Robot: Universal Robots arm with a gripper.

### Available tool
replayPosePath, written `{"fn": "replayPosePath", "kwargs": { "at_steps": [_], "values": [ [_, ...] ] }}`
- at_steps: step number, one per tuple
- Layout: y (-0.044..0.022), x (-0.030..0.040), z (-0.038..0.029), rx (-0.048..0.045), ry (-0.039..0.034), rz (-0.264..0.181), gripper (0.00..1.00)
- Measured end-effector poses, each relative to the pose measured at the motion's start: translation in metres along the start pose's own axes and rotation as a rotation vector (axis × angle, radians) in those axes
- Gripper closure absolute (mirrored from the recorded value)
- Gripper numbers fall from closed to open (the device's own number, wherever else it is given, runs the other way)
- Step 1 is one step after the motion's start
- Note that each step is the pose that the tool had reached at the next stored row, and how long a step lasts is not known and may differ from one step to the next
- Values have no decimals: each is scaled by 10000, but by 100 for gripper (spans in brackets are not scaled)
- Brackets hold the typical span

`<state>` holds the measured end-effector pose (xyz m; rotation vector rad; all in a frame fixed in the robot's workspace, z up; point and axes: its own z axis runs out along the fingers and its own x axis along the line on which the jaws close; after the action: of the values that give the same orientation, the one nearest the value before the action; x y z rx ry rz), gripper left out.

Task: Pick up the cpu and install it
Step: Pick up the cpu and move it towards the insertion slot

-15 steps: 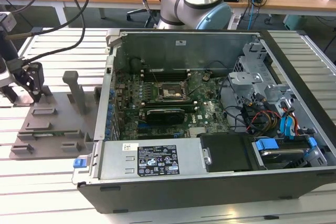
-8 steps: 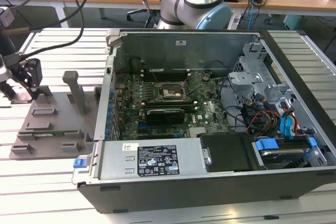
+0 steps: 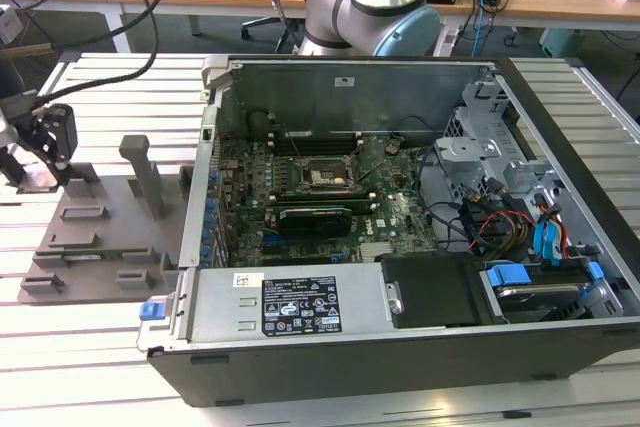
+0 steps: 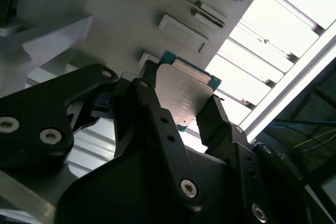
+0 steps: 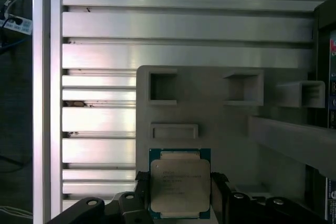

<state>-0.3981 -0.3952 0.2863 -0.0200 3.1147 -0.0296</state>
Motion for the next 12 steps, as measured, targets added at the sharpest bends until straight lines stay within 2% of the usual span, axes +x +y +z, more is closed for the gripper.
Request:
{"fn": "replayPosePath", "kwargs": {
  "at_steps": [12],
  "values": [
    [-4, -5, -200, 0, 0, 0, 45]
  ]
}}
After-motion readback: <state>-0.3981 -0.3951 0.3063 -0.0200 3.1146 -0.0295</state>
